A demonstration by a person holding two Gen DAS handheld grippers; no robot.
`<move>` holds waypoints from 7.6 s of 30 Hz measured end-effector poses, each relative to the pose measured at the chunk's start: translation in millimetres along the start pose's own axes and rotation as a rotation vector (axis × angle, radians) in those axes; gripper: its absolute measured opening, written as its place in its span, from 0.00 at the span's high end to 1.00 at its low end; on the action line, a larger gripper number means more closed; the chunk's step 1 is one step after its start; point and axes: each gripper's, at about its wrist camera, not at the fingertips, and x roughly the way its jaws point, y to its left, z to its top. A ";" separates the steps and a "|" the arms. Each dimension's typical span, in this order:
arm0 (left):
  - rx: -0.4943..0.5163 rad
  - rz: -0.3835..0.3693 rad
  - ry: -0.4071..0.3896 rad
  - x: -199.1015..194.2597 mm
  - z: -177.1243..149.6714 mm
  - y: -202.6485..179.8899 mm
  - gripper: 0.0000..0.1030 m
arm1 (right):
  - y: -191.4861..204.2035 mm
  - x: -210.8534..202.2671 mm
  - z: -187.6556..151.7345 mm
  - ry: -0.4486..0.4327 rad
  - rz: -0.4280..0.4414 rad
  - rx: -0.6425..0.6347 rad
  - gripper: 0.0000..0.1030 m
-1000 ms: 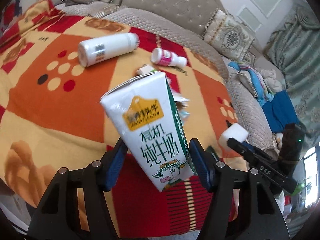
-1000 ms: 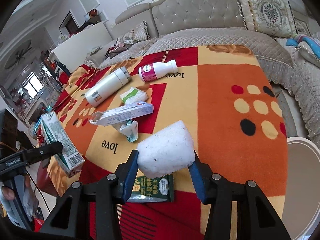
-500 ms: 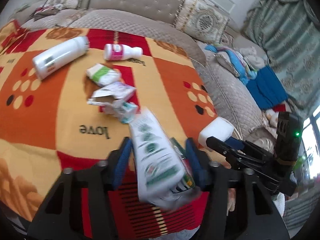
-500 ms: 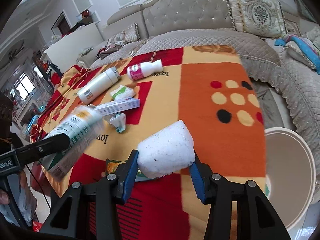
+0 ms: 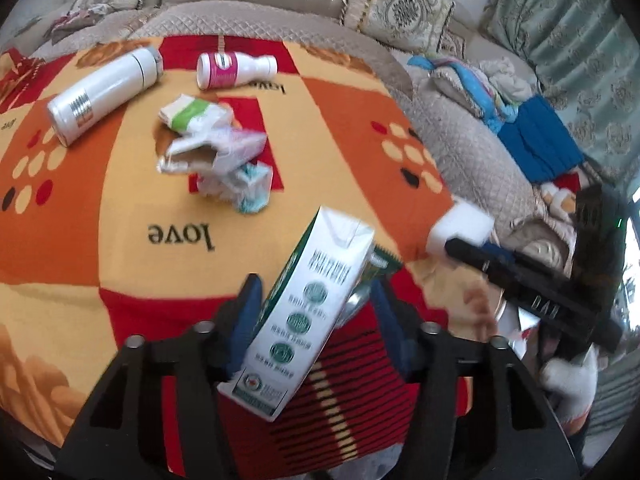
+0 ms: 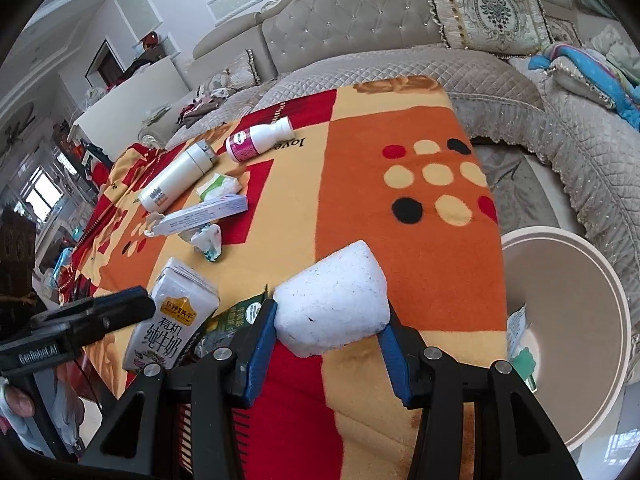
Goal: Collect trash
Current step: 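Carry the milk carton and sponge over the white bin and open both tools, then move both empty tools back toward the green snack packet on the blanket, then close the left tool on the white-green tissue pack and lift it, then grasp the green snack packet with the right tool while the left tool holds the tissue pack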
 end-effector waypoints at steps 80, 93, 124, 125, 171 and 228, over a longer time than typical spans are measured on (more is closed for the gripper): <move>0.219 -0.155 0.062 106.0 24.9 -207.8 0.47 | -179.4 -64.5 -59.5 -0.018 -0.240 0.324 0.31; 0.169 -0.125 0.027 85.7 26.2 -170.1 0.47 | -144.9 -62.2 -44.2 -0.025 -0.226 0.268 0.31; -0.078 0.080 -0.068 0.1 23.3 31.4 0.42 | -0.5 10.8 -7.0 0.056 -0.079 0.033 0.31; -0.082 0.083 -0.068 -1.2 22.4 34.8 0.42 | 1.8 12.7 -6.6 0.059 -0.076 0.029 0.31; -0.243 0.192 -0.078 6.8 69.2 140.6 0.42 | 51.6 57.2 2.0 0.151 -0.029 -0.053 0.30; -0.174 0.226 0.023 49.9 104.4 151.0 0.82 | 42.9 51.3 -9.5 0.176 0.011 -0.022 0.30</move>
